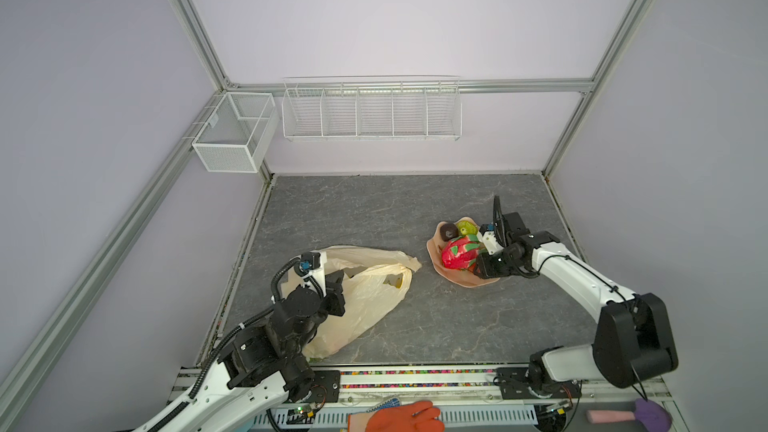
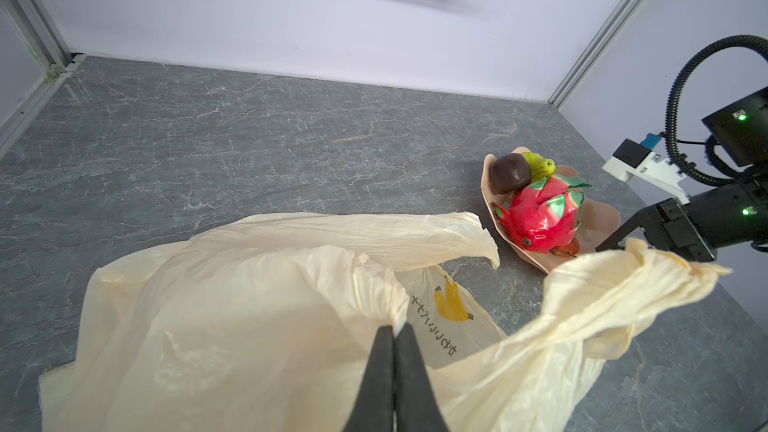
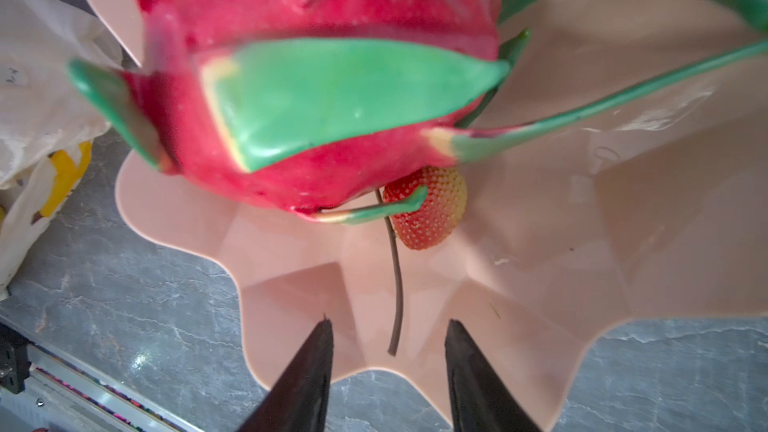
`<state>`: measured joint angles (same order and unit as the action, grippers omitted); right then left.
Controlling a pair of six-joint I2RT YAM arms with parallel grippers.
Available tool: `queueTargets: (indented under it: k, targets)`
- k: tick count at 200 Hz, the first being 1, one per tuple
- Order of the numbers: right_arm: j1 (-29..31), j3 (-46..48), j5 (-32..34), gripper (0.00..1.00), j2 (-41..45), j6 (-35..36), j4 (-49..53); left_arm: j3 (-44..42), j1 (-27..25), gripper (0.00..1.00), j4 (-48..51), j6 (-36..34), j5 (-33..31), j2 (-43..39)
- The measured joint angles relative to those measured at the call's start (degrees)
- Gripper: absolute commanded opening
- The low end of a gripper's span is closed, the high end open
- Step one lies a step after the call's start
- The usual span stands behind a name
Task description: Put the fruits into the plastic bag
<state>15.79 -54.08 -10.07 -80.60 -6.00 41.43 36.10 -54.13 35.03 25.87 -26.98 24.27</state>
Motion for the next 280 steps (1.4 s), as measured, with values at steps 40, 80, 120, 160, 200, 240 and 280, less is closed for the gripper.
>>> queueTargets:
  k: [40,80,120,160,200,240,280]
  targets:
    - [0.0,0.5,-1.8,0.44,0.0,0.0,0.4,0.0,0.0,0.00,0.0,0.0,0.0,0.0]
    - [0.1,2.0,-2.0,0.43,0.0,-0.2,0.7,0.0,0.0,0.00,0.0,0.0,0.0,0.0]
    - [0.2,2.1,-2.0,0.40,0.0,-0.4,0.8,0.0,0.0,0.00,0.0,0.0,0.0,0.0]
    - [0.3,2.1,-2.0,0.37,0.0,-0.5,0.8,0.0,0.0,0.00,0.0,0.0,0.0,0.0]
    - [0.9,2.1,-2.0,0.36,-0.4,-0.5,1.0,0.0,0.0,0.00,0.0,0.0,0.0,0.0]
    - [1.6,2.0,-2.0,0.34,-1.7,-0.5,1.4,0.0,0.0,0.00,0.0,0.0,0.0,0.0]
    - [2.0,1.9,-1.7,0.28,-2.0,-0.6,1.4,0.0,0.0,0.00,0.0,0.0,0.0,0.0]
